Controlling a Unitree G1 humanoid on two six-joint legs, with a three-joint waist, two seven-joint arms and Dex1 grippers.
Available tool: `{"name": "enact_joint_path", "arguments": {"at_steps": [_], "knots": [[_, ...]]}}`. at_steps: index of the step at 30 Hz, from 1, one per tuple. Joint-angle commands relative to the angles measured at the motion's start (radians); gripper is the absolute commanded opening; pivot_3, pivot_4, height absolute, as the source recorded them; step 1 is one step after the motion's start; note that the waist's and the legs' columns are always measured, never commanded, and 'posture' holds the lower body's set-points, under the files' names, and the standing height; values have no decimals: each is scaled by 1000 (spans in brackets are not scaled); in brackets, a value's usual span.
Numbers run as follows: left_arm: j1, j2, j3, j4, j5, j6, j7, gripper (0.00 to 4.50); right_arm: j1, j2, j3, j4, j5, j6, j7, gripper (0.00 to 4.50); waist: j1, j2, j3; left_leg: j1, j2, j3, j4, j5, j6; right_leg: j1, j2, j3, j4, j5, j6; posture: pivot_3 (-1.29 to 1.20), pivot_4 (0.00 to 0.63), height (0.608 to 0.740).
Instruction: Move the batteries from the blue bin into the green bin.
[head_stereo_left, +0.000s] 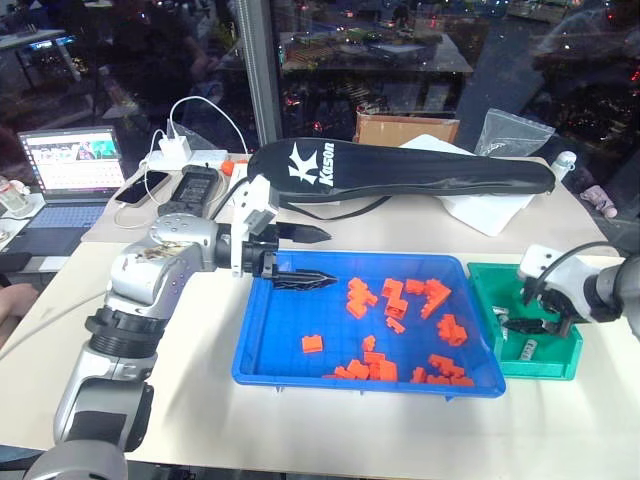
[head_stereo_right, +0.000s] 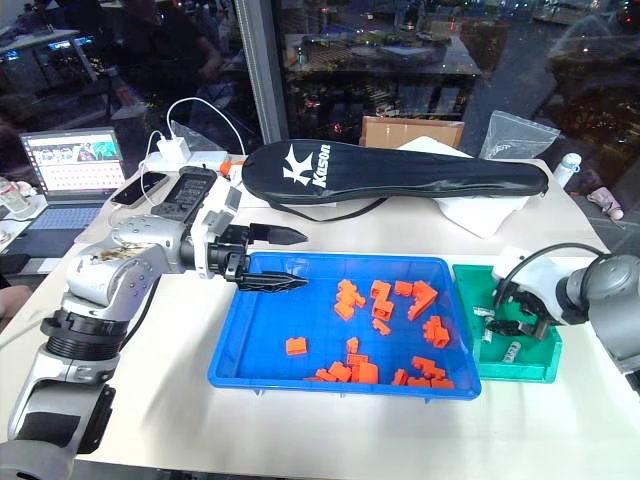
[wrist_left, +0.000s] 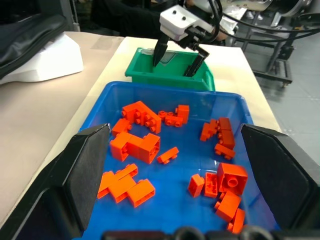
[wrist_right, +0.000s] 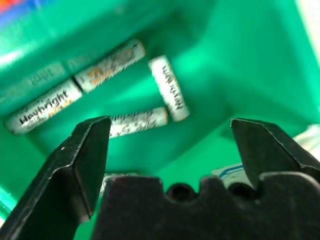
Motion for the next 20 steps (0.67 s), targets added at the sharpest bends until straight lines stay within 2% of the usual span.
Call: {"name": "enact_joint_path", "arguments": {"at_steps": [1,4,8,10,14,20], "knots": [[24,27,102,-38,-18,8,73,4500,-52,-17,-215,-53,168,107,53,4432,-1,0,0,0,0,0,0,0,0,1,0,0,0,0,0,0,150,708],[51,27,165,-38,7,-15,161,4500,-38,32,-409,-69,305,154,57,4432,0,0,1,1,0,-1,0,0,0,2,0,-1,0,0,0,0,150,708],[102,24,227,-51,35,-44,265,4500,53,171,-622,-148,398,137,-38,4432,2,-4,1,4,0,-4,0,0,0,8,0,-4,-3,0,-1,0,150,708],[153,51,242,-59,34,-28,265,4500,141,270,-691,-253,434,144,-106,4432,2,-4,1,4,0,-4,0,0,0,9,0,-4,-4,0,-1,0,150,708],[241,65,265,-78,37,-23,299,4500,301,397,-656,-398,423,77,-187,4432,2,-2,1,2,-1,-6,0,0,-1,7,0,-4,-2,0,-1,0,150,708],[261,60,227,-22,54,-28,299,4500,335,413,-601,-395,384,61,-279,4432,-1,-2,2,4,-2,-7,0,0,-1,9,0,-4,-1,-2,0,0,150,708]]}}
